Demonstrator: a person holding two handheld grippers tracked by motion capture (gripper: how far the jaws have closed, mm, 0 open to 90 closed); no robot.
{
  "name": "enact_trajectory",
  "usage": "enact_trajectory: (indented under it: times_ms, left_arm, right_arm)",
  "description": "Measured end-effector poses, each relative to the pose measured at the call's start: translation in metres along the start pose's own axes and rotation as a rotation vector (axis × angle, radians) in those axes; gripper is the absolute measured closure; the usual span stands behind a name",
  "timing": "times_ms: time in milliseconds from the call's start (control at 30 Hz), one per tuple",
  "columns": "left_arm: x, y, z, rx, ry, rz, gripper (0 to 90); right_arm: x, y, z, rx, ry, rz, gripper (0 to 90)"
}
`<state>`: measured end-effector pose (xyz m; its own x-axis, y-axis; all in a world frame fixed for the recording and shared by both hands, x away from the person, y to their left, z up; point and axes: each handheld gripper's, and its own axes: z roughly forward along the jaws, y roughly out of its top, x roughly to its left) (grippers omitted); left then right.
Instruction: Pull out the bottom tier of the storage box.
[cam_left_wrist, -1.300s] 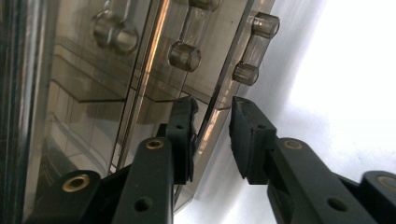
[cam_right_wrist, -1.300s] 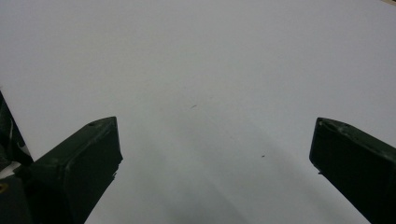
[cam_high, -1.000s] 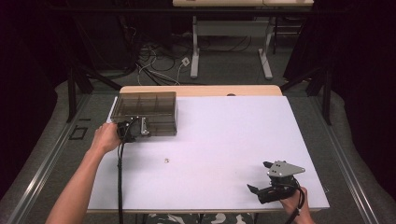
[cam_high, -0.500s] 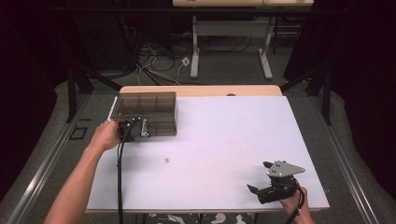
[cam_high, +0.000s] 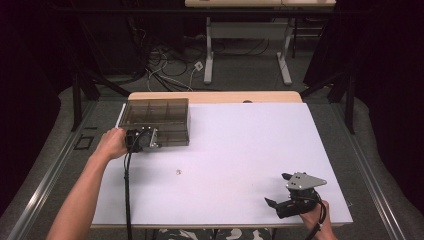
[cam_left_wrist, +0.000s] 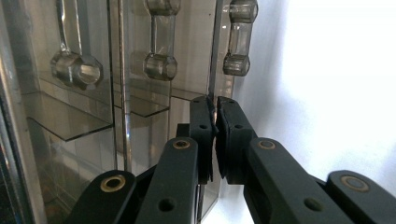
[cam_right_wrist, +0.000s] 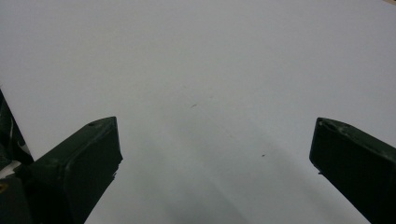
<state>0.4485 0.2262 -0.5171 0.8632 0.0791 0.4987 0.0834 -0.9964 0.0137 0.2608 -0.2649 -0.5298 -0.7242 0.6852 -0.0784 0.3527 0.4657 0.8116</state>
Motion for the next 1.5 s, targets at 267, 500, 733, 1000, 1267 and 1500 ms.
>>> enact_trajectory:
  times_ms: [267,500,733,1000,1267,1500]
  left_arm:
    - [-0.002,-0.001,-0.002,-0.003,-0.018,0.017,86.0]
    - [-0.003,-0.001,-0.005,-0.003,-0.036,0.030,86.3]
    - [-0.006,-0.005,-0.007,-0.023,-0.047,0.042,86.6]
    - [-0.008,-0.007,-0.009,-0.029,-0.051,0.064,86.9]
    - [-0.010,-0.008,-0.010,-0.028,-0.062,0.068,87.1]
    - [-0.013,-0.009,-0.012,-0.026,-0.067,0.078,87.2]
  right_arm:
    - [0.000,0.000,0.000,-0.001,0.002,0.000,1.2]
    - [0.000,0.000,0.000,0.003,0.003,-0.006,1.2]
    - [0.000,0.000,0.000,0.005,0.002,-0.006,1.2]
    - [0.000,0.000,0.000,0.009,0.005,-0.006,1.2]
    - [0.000,0.000,0.000,0.009,0.005,-0.005,1.2]
    - [0.000,0.000,0.000,0.007,0.005,-0.007,1.2]
